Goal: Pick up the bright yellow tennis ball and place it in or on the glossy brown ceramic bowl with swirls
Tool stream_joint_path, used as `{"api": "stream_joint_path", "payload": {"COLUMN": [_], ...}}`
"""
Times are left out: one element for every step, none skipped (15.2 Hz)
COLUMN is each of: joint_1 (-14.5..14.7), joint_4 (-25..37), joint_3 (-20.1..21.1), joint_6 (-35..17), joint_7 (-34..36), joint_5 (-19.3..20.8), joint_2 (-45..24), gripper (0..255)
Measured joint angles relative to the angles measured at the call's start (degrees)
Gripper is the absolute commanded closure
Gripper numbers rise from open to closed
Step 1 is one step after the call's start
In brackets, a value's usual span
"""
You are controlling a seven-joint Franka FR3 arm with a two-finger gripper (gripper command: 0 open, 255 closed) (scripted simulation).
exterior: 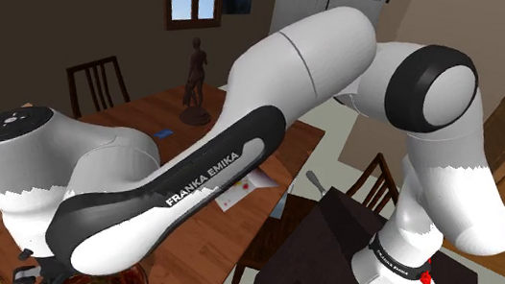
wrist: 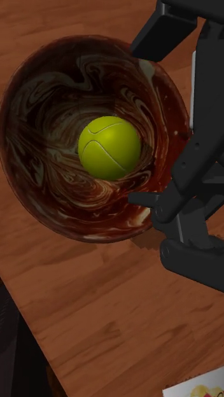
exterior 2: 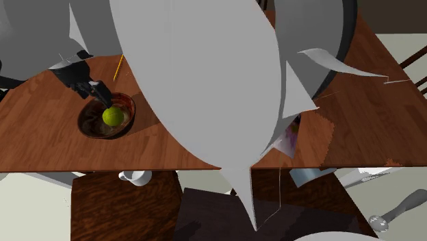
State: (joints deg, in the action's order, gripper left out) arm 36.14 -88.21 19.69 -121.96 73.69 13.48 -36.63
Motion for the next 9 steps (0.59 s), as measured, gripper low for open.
{"api": "stream_joint_path", "payload": {"joint_1": [0.0, -0.1, -0.2, -0.2, -0.2, -0.2, -0.2, -0.2, -0.2], "joint_4": [0.2, 0.6, 0.9, 1.2, 1.3, 1.3, 1.4, 1.4, 1.4], "joint_3": [0.3, 0.5, 0.5, 0.6, 0.6, 0.6, 0.6, 0.6, 0.6], "joint_6": [1.2, 2.3, 2.9, 3.3, 3.4, 3.5, 3.6, 3.6, 3.6], "joint_7": [0.0, -0.2, -0.3, -0.4, -0.4, -0.4, -0.4, -0.4, -0.4], "joint_5": [-0.3, -0.6, -0.8, -0.8, -0.8, -0.9, -0.9, -0.9, -0.9], "joint_2": [1.0, 1.8, 2.2, 2.2, 2.3, 2.3, 2.3, 2.3, 2.3], "gripper": [0, 0, 0, 0, 0, 0, 0, 0, 0]}}
